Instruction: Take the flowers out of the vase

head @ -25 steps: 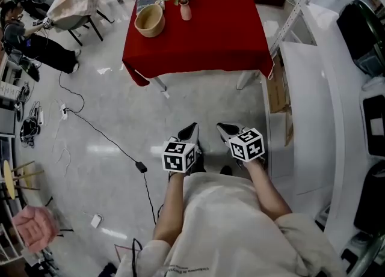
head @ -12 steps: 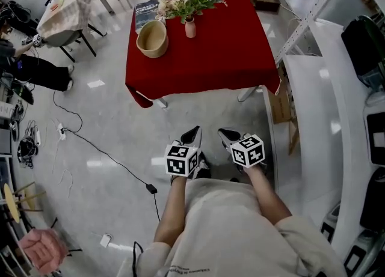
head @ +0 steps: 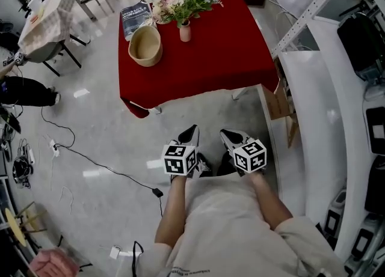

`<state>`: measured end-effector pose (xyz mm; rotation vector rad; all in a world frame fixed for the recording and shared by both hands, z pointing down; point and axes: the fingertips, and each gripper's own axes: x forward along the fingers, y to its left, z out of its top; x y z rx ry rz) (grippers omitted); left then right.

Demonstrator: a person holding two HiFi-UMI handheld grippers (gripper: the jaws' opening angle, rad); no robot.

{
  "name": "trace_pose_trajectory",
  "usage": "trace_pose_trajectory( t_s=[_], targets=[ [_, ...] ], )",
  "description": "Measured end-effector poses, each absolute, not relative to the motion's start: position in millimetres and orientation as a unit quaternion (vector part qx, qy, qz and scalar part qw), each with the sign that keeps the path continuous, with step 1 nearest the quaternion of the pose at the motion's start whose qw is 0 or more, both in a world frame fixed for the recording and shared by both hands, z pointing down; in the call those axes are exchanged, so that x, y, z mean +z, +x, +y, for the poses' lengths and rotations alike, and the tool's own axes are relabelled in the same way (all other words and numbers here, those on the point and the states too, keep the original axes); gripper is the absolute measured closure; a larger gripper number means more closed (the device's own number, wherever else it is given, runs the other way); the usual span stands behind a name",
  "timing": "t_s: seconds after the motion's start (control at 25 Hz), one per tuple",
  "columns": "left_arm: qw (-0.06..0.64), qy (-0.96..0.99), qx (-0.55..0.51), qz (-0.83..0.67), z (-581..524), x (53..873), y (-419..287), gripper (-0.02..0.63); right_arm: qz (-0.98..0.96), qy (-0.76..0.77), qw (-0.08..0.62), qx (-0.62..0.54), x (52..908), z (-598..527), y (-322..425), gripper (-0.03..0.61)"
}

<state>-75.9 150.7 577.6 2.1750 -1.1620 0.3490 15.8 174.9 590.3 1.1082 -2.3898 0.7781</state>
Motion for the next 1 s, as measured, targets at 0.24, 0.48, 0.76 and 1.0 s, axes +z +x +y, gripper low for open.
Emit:
trace_pose_trajectory(
  t_s=[0.24,0.48,0.76,1.0],
  targets=[
    [0.311,0.824,0.118,-0.459,126.4,569.3,-91.2,0.604,-0.859,0.407,0.193,0.243,583.1,150.1,7.8,0.572],
    [0.293,0.827,0.125,-0.464,101.0,564.1,-93.9,0.604,-0.869,0.401,0.176,0.228,581.1,98.3,-8.7,0.571],
    [0.274,0.825,0.117,-0.480,39.6,545.6,-107.6,0.604,-0.878,0.391,0.158,0.226,573.0,35.7,-28.6,0.571],
    [0.270,0.830,0.125,-0.471,-14.9,542.9,-99.0,0.604,-0.874,0.404,0.140,0.232,561.7,-30.9,-20.9,0.572]
  ],
)
